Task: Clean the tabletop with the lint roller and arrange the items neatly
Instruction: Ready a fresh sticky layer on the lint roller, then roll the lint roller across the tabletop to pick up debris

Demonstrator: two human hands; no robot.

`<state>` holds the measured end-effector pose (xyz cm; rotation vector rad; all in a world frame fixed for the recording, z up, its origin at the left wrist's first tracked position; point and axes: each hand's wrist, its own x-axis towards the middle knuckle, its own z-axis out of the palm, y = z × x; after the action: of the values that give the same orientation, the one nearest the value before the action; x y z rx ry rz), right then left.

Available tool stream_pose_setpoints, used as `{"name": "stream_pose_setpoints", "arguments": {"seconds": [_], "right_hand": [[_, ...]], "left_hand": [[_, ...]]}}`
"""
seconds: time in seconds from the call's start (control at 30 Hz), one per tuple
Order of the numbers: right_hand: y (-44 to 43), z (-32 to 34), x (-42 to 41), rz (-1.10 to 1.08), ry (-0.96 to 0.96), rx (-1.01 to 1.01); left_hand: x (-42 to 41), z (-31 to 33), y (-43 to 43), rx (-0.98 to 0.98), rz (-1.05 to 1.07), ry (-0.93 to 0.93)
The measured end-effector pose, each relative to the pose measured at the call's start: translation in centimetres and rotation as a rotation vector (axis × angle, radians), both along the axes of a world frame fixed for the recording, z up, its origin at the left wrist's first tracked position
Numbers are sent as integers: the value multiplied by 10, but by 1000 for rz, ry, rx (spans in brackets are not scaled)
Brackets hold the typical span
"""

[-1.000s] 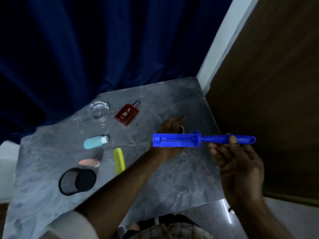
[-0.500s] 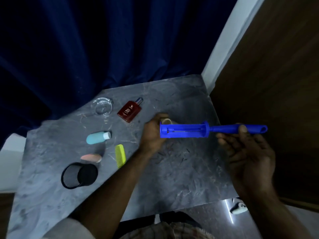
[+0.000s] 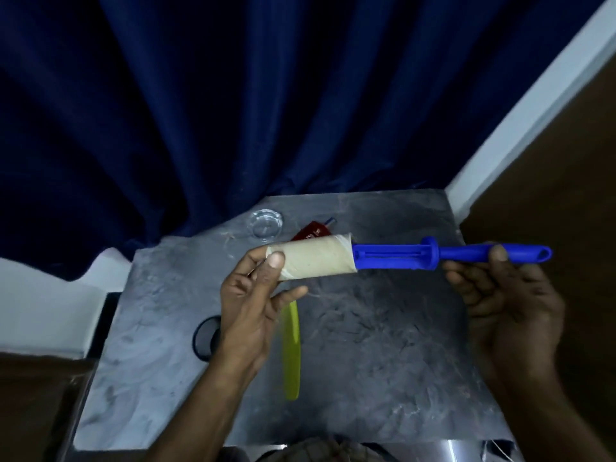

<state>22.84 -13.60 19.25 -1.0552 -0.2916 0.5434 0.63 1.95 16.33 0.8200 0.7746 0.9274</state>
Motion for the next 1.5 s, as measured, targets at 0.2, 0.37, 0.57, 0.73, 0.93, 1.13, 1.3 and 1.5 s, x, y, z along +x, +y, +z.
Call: {"name": "stream_pose_setpoints", "arguments": {"seconds": [0.2, 0.37, 0.57, 0.73, 0.93, 1.13, 1.3, 1.5], "right_hand": [[25, 7, -25, 89, -56, 17], [54, 10, -61, 177, -82, -16], [63, 15, -75, 199, -12, -1], [66, 12, -79, 140, 122, 14], [58, -5, -52, 82, 200, 11], [30, -53, -44, 181, 387, -51], [-6, -105, -62, 455, 269, -340], [-8, -164, -58, 648, -21, -626]], "left_hand": [[-29, 14, 2, 174, 66, 115], [-25, 22, -7, 278, -55, 106], [-49, 32, 16, 528, -114, 255], [-63, 30, 5, 1259, -27, 518], [-85, -38, -61, 1133, -484, 705], [-29, -50, -40, 18, -252, 205], [19, -63, -24, -129, -35, 194], [40, -125, -12, 109, -398, 571]]}}
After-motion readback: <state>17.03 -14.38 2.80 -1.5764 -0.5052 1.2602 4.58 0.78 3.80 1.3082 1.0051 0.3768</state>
